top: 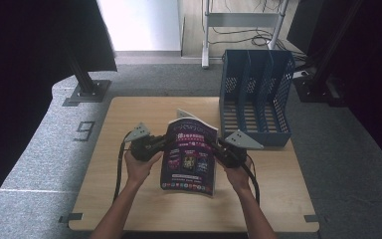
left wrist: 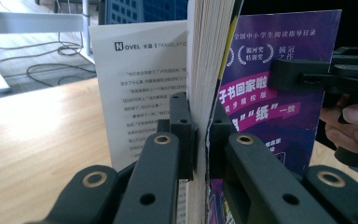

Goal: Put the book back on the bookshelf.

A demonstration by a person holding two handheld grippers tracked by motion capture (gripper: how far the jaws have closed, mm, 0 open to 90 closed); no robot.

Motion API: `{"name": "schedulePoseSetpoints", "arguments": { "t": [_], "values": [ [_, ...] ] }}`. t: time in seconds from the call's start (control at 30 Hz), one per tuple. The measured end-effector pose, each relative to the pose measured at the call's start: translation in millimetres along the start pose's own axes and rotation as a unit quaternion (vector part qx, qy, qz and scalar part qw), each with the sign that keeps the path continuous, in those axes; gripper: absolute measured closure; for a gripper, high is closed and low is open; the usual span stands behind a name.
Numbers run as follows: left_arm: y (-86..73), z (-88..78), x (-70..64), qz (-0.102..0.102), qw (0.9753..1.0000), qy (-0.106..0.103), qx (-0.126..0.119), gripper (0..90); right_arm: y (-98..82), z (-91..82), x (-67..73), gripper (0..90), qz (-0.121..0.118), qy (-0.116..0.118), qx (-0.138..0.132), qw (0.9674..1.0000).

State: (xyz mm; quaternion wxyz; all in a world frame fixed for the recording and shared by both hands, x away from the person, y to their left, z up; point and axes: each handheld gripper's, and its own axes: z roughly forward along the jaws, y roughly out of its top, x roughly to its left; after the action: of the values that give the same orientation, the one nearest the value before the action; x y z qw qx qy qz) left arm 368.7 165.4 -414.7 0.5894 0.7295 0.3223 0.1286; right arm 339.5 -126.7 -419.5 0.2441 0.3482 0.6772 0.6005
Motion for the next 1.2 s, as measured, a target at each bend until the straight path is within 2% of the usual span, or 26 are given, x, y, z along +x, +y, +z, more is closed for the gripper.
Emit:
{"name": "schedulePoseSetpoints", "arguments": {
  "t": [0.07,0.2,0.37,0.6,0.77,0.97,1.07,1.13,1.2],
  "values": [
    [7.1,0.1,-1.7,0.006,1.0000,0.001,-0.007,85.3,6.9,0.2,-2.3,80.9,0.000,-0.003,-0.013,0.9999],
    [6.1,-0.3,-3.3,0.016,0.9999,0.000,-0.004,85.3,7.8,-2.5,-2.0,81.3,-0.005,-0.006,-0.021,0.9997],
    [-4.1,0.7,-5.7,0.014,0.9999,-0.005,0.000,85.1,-6.4,-11.3,2.2,81.7,-0.014,-0.005,-0.028,0.9995],
    [-5.4,-2.9,-10.5,0.023,0.9997,-0.010,-0.004,84.8,-8.0,-19.4,3.0,81.7,-0.013,0.008,-0.032,0.9994],
    [-6.0,-0.7,-10.1,0.024,0.9997,-0.005,-0.009,84.9,-8.0,-18.0,3.1,81.7,-0.012,0.003,-0.033,0.9994],
    [5.8,6.2,-4.8,0.033,0.9994,0.009,-0.005,85.1,-4.7,-10.9,-0.3,81.6,-0.010,-0.005,-0.035,0.9993],
    [8.2,6.4,-2.2,0.034,0.9993,0.010,-0.008,85.0,-3.4,-8.0,-1.5,81.6,-0.015,-0.004,-0.042,0.9990],
    [10.1,5.9,0.1,0.033,0.9993,0.012,-0.010,85.1,-2.5,-3.8,-1.3,81.7,-0.030,-0.006,-0.053,0.9981],
    [10.4,5.1,1.2,0.031,0.9994,0.013,-0.011,85.1,-2.4,-2.6,-0.8,81.6,-0.033,-0.007,-0.054,0.9980]
  ]
}}
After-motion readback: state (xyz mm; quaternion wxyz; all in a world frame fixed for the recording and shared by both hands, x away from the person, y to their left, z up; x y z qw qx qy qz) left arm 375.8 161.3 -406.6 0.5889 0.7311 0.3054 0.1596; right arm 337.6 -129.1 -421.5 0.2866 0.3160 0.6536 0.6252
